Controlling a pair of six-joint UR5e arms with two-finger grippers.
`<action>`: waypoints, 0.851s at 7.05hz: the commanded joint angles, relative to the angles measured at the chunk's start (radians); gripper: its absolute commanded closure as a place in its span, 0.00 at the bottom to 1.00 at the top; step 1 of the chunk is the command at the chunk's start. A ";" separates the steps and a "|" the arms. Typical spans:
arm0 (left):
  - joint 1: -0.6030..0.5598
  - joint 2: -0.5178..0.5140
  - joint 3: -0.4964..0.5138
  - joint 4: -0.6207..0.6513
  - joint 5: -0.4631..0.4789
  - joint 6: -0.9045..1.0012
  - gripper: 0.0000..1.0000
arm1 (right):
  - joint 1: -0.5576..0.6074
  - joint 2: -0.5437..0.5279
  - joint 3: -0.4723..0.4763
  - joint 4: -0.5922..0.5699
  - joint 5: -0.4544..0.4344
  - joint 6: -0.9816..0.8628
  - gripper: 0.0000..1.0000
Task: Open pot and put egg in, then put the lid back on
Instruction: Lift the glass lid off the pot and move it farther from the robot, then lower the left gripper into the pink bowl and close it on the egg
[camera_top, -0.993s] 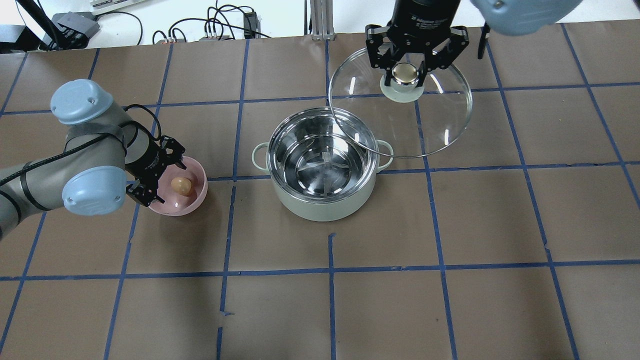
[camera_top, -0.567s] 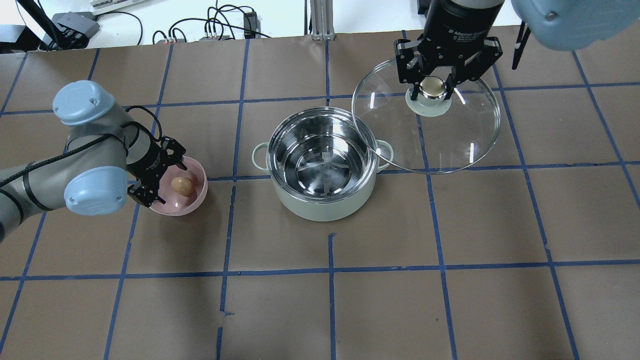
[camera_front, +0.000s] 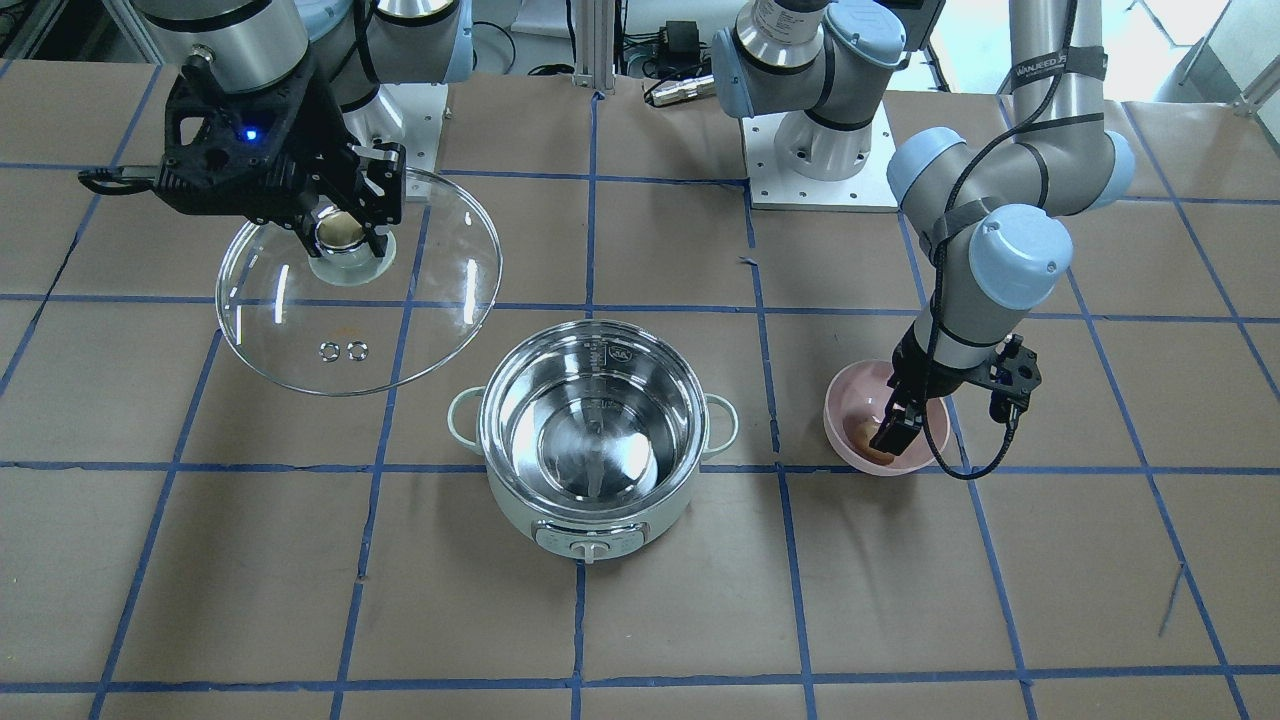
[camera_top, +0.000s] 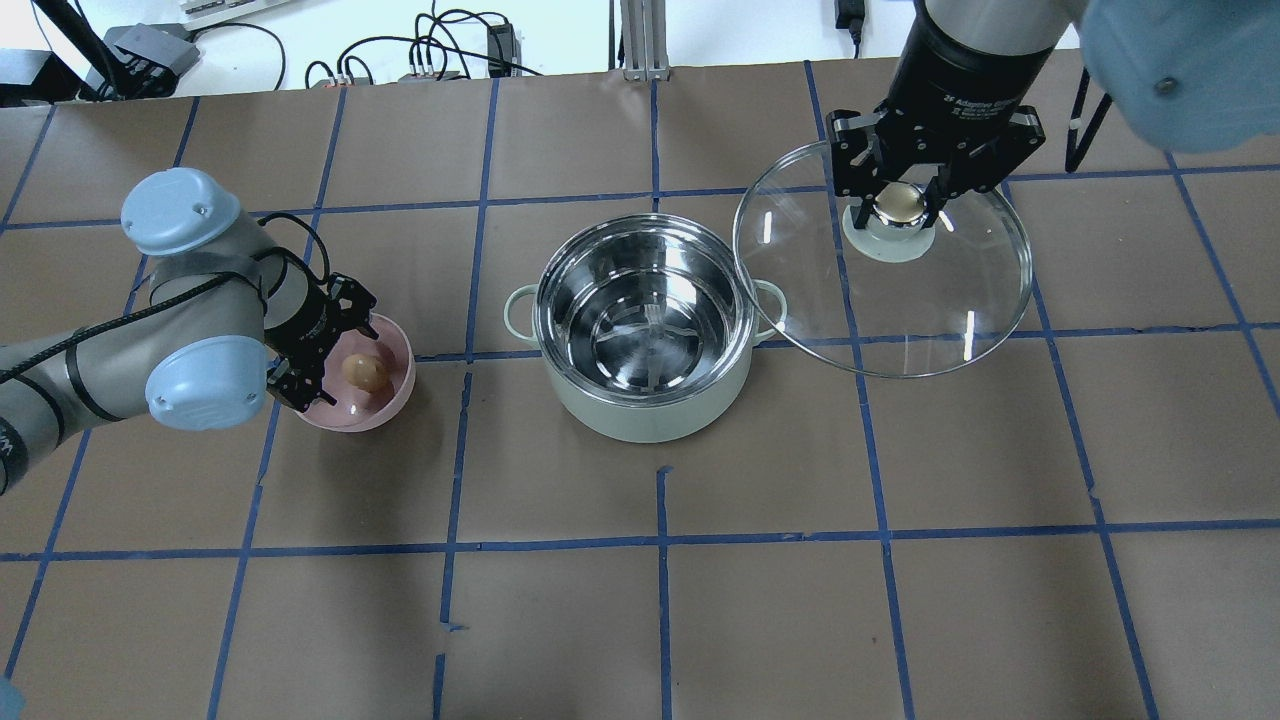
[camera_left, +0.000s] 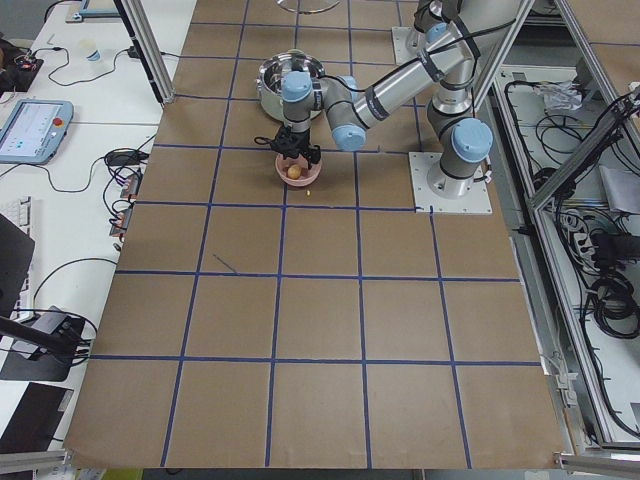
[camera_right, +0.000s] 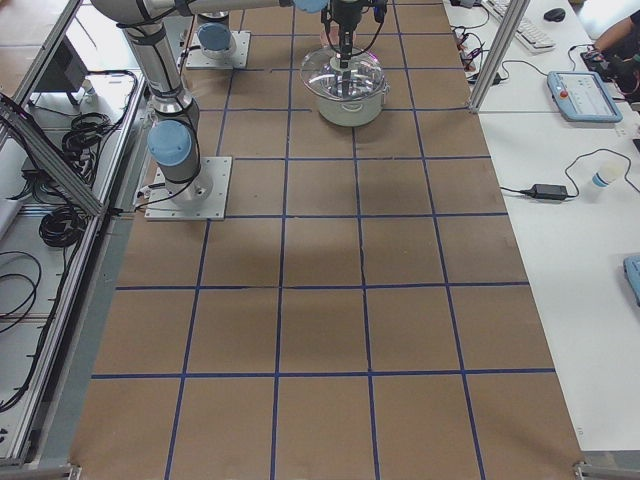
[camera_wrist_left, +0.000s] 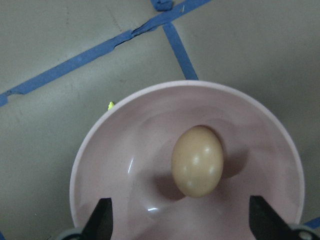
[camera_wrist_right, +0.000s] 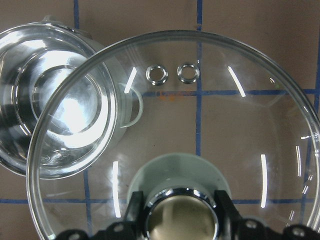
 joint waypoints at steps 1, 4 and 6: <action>0.000 -0.006 -0.034 0.064 0.002 0.017 0.04 | -0.011 -0.015 -0.001 0.011 -0.006 0.004 1.00; 0.000 -0.009 -0.045 0.095 0.003 0.064 0.05 | -0.010 -0.017 0.005 0.008 0.012 -0.005 0.99; 0.000 -0.010 -0.053 0.127 0.002 0.109 0.04 | -0.008 -0.017 0.005 0.009 0.035 -0.005 0.98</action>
